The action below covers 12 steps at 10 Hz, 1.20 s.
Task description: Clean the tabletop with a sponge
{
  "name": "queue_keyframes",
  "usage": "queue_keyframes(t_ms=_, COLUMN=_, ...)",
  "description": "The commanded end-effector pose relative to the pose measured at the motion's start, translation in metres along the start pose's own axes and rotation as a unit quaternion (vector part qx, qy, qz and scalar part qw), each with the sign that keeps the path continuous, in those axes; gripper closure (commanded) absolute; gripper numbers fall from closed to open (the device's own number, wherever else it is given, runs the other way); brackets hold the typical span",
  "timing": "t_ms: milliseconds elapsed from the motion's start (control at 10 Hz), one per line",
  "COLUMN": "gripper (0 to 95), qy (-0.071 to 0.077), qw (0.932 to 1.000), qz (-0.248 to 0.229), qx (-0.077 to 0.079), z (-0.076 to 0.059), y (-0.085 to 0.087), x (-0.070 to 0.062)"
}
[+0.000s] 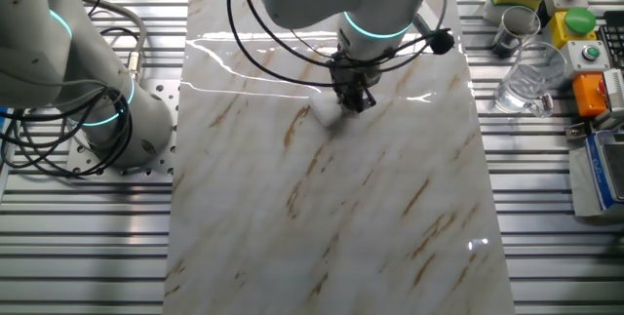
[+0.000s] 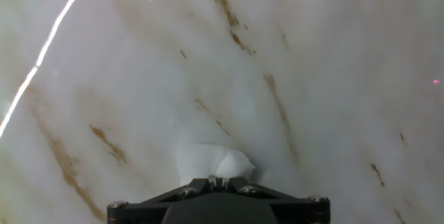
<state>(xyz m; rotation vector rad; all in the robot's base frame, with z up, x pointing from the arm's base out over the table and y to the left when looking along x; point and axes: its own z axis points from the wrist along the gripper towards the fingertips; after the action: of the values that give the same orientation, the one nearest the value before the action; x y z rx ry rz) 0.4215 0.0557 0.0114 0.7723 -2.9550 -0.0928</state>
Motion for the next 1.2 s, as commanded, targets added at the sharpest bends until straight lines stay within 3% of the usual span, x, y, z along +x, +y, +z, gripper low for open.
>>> queue_keyframes(t_ms=100, gripper=0.0, qy=-0.014, qw=0.9998, qz=-0.010, qx=-0.011, z=-0.005, y=0.004, x=0.002)
queue_keyframes(t_ms=400, gripper=0.0, qy=-0.009, qw=0.9997, qz=-0.020, qx=0.000, z=-0.012, y=-0.006, x=0.009)
queue_keyframes(t_ms=700, gripper=0.0, qy=-0.006, qw=0.9990, qz=-0.045, qx=0.001, z=-0.029, y=-0.042, x=0.014)
queue_keyframes(t_ms=800, gripper=0.0, qy=-0.006, qw=0.9989, qz=-0.047, qx=0.001, z=-0.030, y=-0.046, x=0.014)
queue_keyframes(t_ms=900, gripper=38.0, qy=-0.004, qw=0.9972, qz=-0.074, qx=0.003, z=-0.034, y=-0.067, x=0.011)
queue_keyframes(t_ms=1000, gripper=38.0, qy=-0.002, qw=0.9964, qz=-0.084, qx=0.006, z=-0.035, y=-0.079, x=0.007)
queue_keyframes(t_ms=1100, gripper=95.0, qy=0.000, qw=0.9954, qz=-0.095, qx=0.008, z=-0.036, y=-0.090, x=0.002)
queue_keyframes(t_ms=1200, gripper=95.0, qy=0.003, qw=0.9951, qz=-0.098, qx=0.010, z=-0.035, y=-0.096, x=-0.002)
